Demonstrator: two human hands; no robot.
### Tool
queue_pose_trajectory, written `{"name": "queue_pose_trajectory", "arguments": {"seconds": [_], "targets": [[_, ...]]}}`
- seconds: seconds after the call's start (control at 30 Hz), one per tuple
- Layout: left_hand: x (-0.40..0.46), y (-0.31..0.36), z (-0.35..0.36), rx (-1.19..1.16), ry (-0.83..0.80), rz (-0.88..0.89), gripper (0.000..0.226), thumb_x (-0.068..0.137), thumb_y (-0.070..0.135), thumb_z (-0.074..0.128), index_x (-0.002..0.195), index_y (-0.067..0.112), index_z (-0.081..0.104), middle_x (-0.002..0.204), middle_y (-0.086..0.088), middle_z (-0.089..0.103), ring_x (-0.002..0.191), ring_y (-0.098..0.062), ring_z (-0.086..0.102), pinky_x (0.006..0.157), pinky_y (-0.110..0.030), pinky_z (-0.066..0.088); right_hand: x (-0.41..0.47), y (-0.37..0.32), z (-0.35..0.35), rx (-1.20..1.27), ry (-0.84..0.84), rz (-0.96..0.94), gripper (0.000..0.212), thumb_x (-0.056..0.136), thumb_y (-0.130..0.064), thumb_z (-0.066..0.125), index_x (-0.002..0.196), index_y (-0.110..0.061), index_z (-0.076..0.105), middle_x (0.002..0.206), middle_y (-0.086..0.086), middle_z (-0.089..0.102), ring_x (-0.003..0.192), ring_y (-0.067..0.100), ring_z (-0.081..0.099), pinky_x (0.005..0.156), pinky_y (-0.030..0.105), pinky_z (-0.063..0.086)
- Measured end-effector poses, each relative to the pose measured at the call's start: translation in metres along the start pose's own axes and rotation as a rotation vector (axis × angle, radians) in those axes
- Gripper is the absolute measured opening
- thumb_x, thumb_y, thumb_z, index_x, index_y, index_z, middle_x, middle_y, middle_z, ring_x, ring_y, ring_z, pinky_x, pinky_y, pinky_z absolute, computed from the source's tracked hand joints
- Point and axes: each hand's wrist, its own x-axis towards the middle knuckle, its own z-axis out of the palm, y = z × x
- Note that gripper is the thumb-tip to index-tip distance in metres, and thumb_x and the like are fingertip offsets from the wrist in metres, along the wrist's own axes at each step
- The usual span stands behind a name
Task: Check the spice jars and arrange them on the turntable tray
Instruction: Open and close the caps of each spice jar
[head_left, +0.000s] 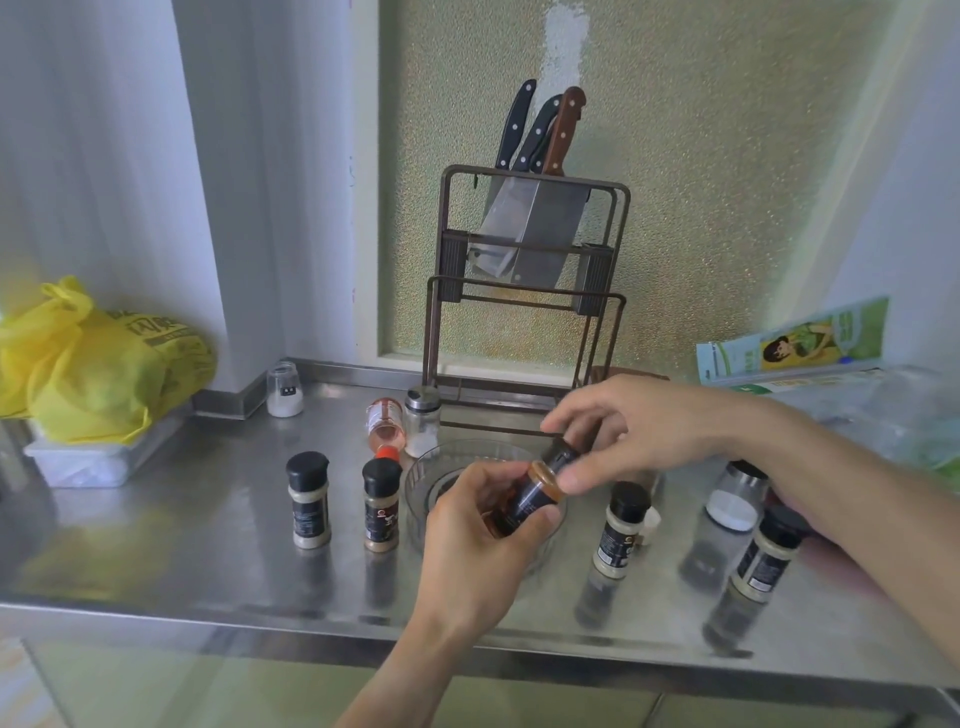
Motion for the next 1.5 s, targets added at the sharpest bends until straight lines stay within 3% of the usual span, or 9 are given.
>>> {"name": "queue_pose_trajectory", "arguments": {"seconds": [0.33, 0.47, 0.57, 0.67, 0.87, 1.07, 1.23, 1.43, 1.5], "targets": [[0.002, -0.004, -0.002, -0.021, -0.002, -0.001, 0.038, 0.077, 0.013, 0.088, 0.109, 0.022, 0.070, 0.102, 0.006, 0.080, 0.098, -0.010, 0.075, 0.095, -0.041, 0.059, -0.001, -0.005, -0.002, 0.049, 0.020, 0.004, 0.024, 0.087, -0.036, 0.080, 0.107, -0.023, 0.075, 0.086, 0.000, 0.081, 0.080, 0.019, 0.080, 0.077, 0.035, 0.065], [0.004, -0.002, -0.001, -0.048, -0.005, -0.004, 0.036, 0.078, 0.009, 0.087, 0.108, 0.019, 0.070, 0.100, 0.004, 0.080, 0.094, -0.011, 0.076, 0.094, -0.042, 0.060, -0.003, -0.006, -0.003, -0.022, 0.038, -0.013, 0.040, 0.081, -0.034, 0.086, 0.118, -0.031, 0.071, 0.100, -0.004, 0.078, 0.088, 0.020, 0.079, 0.084, 0.037, 0.063], [0.004, -0.002, 0.003, -0.022, -0.006, 0.020, 0.035, 0.078, 0.013, 0.087, 0.107, 0.023, 0.069, 0.098, 0.006, 0.081, 0.093, -0.013, 0.077, 0.092, -0.045, 0.060, -0.006, -0.005, 0.003, 0.001, 0.104, 0.007, 0.024, 0.087, -0.037, 0.080, 0.103, -0.019, 0.076, 0.083, 0.003, 0.081, 0.074, 0.018, 0.080, 0.069, 0.025, 0.060], [0.002, -0.002, 0.010, 0.039, 0.011, 0.050, 0.033, 0.077, 0.022, 0.088, 0.103, 0.027, 0.068, 0.093, 0.010, 0.081, 0.087, -0.011, 0.077, 0.086, -0.046, 0.062, -0.005, -0.005, 0.011, -0.098, 0.194, 0.086, 0.042, 0.090, -0.057, 0.068, 0.091, -0.016, 0.077, 0.069, 0.002, 0.080, 0.058, 0.013, 0.076, 0.057, 0.021, 0.058], [-0.003, -0.001, 0.019, 0.096, 0.032, 0.090, 0.034, 0.075, 0.025, 0.090, 0.099, 0.028, 0.066, 0.088, 0.012, 0.080, 0.082, -0.005, 0.076, 0.082, -0.040, 0.062, -0.015, 0.000, 0.004, 0.016, 0.128, 0.009, 0.033, 0.077, -0.018, 0.091, 0.104, -0.015, 0.074, 0.091, 0.007, 0.080, 0.068, 0.012, 0.072, 0.071, 0.029, 0.061], [-0.008, 0.000, 0.020, 0.197, 0.104, 0.125, 0.037, 0.072, 0.027, 0.091, 0.095, 0.029, 0.062, 0.084, 0.015, 0.078, 0.079, -0.001, 0.074, 0.076, -0.036, 0.061, -0.016, 0.003, 0.026, -0.052, 0.253, 0.004, 0.034, 0.070, -0.037, 0.093, 0.099, -0.028, 0.077, 0.081, -0.010, 0.080, 0.068, 0.001, 0.074, 0.082, 0.040, 0.064], [-0.011, 0.015, -0.037, 0.192, 0.339, 0.146, 0.042, 0.071, 0.026, 0.092, 0.099, 0.037, 0.063, 0.094, 0.022, 0.074, 0.089, 0.002, 0.068, 0.077, -0.017, 0.053, -0.027, 0.004, 0.032, 0.052, 0.311, -0.022, 0.047, 0.077, -0.043, 0.086, 0.120, -0.041, 0.067, 0.104, -0.013, 0.076, 0.084, 0.003, 0.076, 0.089, 0.038, 0.062], [0.012, -0.009, -0.166, 0.295, 0.672, 0.033, 0.043, 0.073, 0.032, 0.090, 0.109, 0.032, 0.067, 0.098, 0.013, 0.077, 0.087, -0.014, 0.076, 0.077, -0.048, 0.064, -0.032, 0.012, 0.043, 0.092, 0.341, 0.007, 0.031, 0.078, -0.031, 0.086, 0.103, -0.041, 0.073, 0.098, -0.022, 0.076, 0.080, 0.005, 0.077, 0.087, 0.041, 0.062], [0.018, -0.018, -0.186, 0.338, 0.703, -0.032, 0.037, 0.077, 0.022, 0.087, 0.107, 0.023, 0.066, 0.093, 0.014, 0.076, 0.081, -0.005, 0.075, 0.077, -0.044, 0.063, -0.024, 0.010, 0.051, 0.077, 0.358, 0.022, 0.026, 0.078, -0.035, 0.085, 0.100, -0.043, 0.073, 0.096, -0.026, 0.075, 0.077, 0.001, 0.075, 0.084, 0.040, 0.062]]}}
